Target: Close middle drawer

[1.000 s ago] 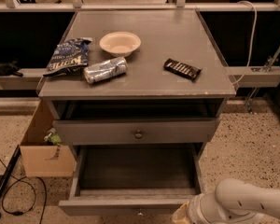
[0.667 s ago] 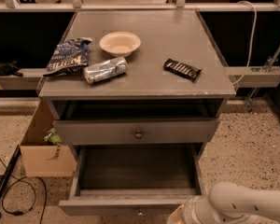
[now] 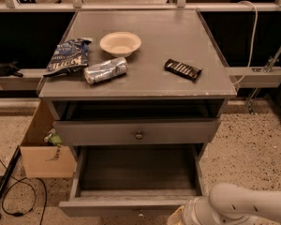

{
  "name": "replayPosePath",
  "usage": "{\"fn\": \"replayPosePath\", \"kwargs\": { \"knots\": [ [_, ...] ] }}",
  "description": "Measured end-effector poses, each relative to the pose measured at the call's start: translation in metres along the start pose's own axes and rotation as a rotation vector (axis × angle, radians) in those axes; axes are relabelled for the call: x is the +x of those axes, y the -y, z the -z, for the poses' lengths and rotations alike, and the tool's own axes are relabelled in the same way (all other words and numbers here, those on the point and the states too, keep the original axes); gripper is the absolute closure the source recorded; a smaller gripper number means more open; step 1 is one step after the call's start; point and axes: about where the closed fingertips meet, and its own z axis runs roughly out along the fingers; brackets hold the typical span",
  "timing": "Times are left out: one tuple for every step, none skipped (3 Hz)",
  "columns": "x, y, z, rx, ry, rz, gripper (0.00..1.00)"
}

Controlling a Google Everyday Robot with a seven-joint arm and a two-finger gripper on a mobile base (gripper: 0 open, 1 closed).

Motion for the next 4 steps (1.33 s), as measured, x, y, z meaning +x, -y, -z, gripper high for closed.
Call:
{"fn": "replayPosePath", "kwargs": {
  "knots": [
    [0.0,0.001,-0.003,0.0,-0.004,-0.002,0.33],
    [0.0,0.005,-0.011,-0.001,-0.015,-0.007,0.09],
    [0.001,0.024,-0.026,0.001,-0.026,-0.033,0.0],
    [0.001,0.027,-0.028,0.003,-0.027,-0.036,0.0]
  ]
}}
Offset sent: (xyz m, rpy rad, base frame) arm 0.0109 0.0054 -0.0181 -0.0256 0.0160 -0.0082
